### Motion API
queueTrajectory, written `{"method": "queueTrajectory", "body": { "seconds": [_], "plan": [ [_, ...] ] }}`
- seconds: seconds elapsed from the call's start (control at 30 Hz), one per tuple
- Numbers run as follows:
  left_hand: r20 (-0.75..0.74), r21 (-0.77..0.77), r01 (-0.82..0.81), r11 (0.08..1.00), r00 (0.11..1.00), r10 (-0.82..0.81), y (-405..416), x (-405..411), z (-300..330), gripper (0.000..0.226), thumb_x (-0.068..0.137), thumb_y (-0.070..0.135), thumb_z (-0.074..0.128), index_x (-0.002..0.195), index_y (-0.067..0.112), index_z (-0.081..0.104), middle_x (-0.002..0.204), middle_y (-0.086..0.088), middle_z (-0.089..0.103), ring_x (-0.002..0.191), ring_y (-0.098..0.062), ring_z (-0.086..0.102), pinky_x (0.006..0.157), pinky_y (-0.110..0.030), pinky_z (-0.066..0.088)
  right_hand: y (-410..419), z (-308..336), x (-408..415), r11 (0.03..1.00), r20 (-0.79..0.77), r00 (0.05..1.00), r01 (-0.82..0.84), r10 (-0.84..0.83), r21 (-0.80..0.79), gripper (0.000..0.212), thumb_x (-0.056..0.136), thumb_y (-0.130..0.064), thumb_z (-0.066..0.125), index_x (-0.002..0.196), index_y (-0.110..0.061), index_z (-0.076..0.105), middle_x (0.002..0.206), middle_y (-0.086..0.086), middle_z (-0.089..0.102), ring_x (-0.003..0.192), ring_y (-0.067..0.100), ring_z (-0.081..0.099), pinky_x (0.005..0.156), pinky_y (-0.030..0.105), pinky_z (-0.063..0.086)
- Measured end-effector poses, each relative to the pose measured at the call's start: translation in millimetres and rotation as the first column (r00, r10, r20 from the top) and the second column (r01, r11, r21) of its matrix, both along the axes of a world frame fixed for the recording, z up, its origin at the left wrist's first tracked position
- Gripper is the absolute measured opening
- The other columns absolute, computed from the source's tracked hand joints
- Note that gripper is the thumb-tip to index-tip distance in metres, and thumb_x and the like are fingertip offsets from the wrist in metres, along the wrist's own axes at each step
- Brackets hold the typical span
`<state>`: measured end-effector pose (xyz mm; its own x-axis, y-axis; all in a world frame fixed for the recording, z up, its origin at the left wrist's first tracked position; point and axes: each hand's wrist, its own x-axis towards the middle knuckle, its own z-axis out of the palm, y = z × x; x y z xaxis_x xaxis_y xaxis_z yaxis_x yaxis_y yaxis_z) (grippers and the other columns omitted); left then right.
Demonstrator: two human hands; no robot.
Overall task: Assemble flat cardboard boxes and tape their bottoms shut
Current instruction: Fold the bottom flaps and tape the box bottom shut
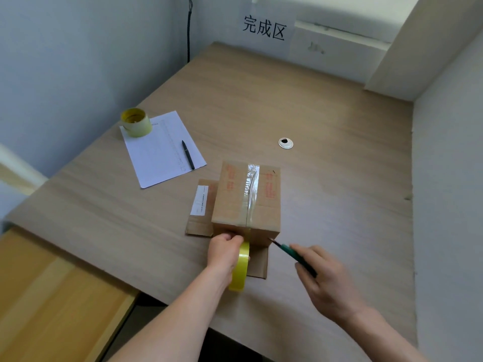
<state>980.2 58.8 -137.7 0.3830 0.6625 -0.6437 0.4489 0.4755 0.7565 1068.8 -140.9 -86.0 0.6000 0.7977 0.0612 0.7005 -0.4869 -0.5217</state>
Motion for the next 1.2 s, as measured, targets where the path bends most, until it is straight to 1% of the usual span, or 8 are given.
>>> {"method": "queueTrajectory", "body": {
  "seconds": [0.23, 0.37, 0.5, 0.73, 0.93, 1.0, 1.1, 1.2],
  "plan": [
    [0.009, 0.025, -0.031, 0.999, 0.999, 0.031, -3, -1, -3, 0.02, 0.082, 0.022, 0.068, 0.065, 0.011, 0.067, 0.063, -0.004, 0.065, 0.075, -0.032, 0.066, 0.07, -0.039, 0.055, 34, 5, 3, 0.979, 0.09, 0.988, -0.105, 0.122, -0.177, 0.039, 0.097, -0.031, 0.054, 0.136, -0.036, 0.055, 0.105, -0.008, 0.06, 0.084, 0.021, 0.06, 0.063, 0.035, 0.047],
    [-0.014, 0.055, -0.051, 0.997, 0.999, 0.052, -4, -2, -4, 0.017, 0.084, 0.023, 0.068, 0.074, 0.009, 0.069, 0.074, -0.006, 0.069, 0.07, -0.02, 0.059, 0.062, -0.026, 0.045, 41, -2, 5, 0.97, 0.08, 0.989, -0.103, 0.123, -0.221, 0.04, 0.098, -0.033, 0.05, 0.138, -0.037, 0.053, 0.106, -0.009, 0.06, 0.085, 0.02, 0.06, 0.064, 0.034, 0.047],
    [-0.062, 0.094, -0.034, 0.995, 0.997, 0.04, -1, 1, -3, 0.023, 0.083, 0.024, 0.07, 0.066, 0.009, 0.067, 0.062, 0.0, 0.063, 0.063, -0.018, 0.055, 0.059, -0.027, 0.042, 48, -8, 7, 0.967, 0.124, 0.985, -0.087, 0.119, -0.241, 0.04, 0.099, -0.034, 0.048, 0.139, -0.037, 0.051, 0.106, -0.007, 0.059, 0.086, 0.021, 0.06, 0.064, 0.036, 0.048],
    [-0.116, 0.127, 0.025, 0.992, 0.993, -0.01, 4, 4, 1, 0.027, 0.081, 0.025, 0.074, 0.062, 0.008, 0.065, 0.061, -0.002, 0.062, 0.061, -0.019, 0.055, 0.058, -0.027, 0.042, -9, -32, 12, 0.972, 0.11, 0.993, 0.073, -0.05, -0.225, 0.039, 0.084, -0.016, 0.072, 0.12, -0.031, 0.067, 0.087, -0.004, 0.06, 0.069, 0.026, 0.06, 0.05, 0.039, 0.048],
    [-0.135, 0.144, 0.04, 0.989, 0.991, -0.02, 4, 5, 2, 0.026, 0.082, 0.025, 0.073, 0.063, 0.009, 0.065, 0.064, -0.002, 0.064, 0.064, -0.019, 0.057, 0.06, -0.028, 0.043, -33, -64, 19, 0.818, -0.042, 0.892, 0.393, -0.45, -0.42, 0.049, 0.093, -0.031, 0.062, 0.141, -0.026, 0.052, 0.128, 0.003, 0.057, 0.121, 0.024, 0.052, 0.095, 0.032, 0.043],
    [-0.134, 0.146, 0.045, 0.988, 0.991, -0.026, 3, 4, 2, 0.024, 0.083, 0.025, 0.073, 0.069, 0.006, 0.068, 0.07, -0.006, 0.068, 0.071, -0.023, 0.061, 0.064, -0.028, 0.044, -10, -57, 18, 0.836, -0.086, 0.854, 0.475, -0.513, -0.274, 0.055, 0.091, -0.034, 0.065, 0.143, -0.021, 0.05, 0.143, 0.007, 0.051, 0.134, 0.025, 0.044, 0.109, 0.038, 0.037],
    [-0.146, 0.156, 0.057, 0.986, 0.989, -0.034, 4, 4, 3, 0.022, 0.084, 0.026, 0.072, 0.07, 0.009, 0.068, 0.074, -0.005, 0.069, 0.076, -0.023, 0.063, 0.067, -0.029, 0.046, 49, -30, 16, 0.941, 0.004, 0.942, 0.335, -0.336, 0.05, 0.064, 0.084, -0.035, 0.075, 0.141, -0.018, 0.052, 0.147, 0.01, 0.047, 0.137, 0.027, 0.041, 0.111, 0.044, 0.036],
    [-0.169, 0.17, 0.094, 0.981, 0.984, -0.065, 6, 4, 4, 0.021, 0.085, 0.026, 0.069, 0.069, 0.013, 0.067, 0.076, -0.003, 0.069, 0.079, -0.023, 0.064, 0.069, -0.029, 0.047, 106, -10, 17, 1.0, 0.127, 0.992, 0.016, -0.017, 0.008, 0.06, 0.079, -0.04, 0.075, 0.133, -0.022, 0.056, 0.141, 0.006, 0.05, 0.132, 0.029, 0.044, 0.105, 0.044, 0.041]
  ]
}}
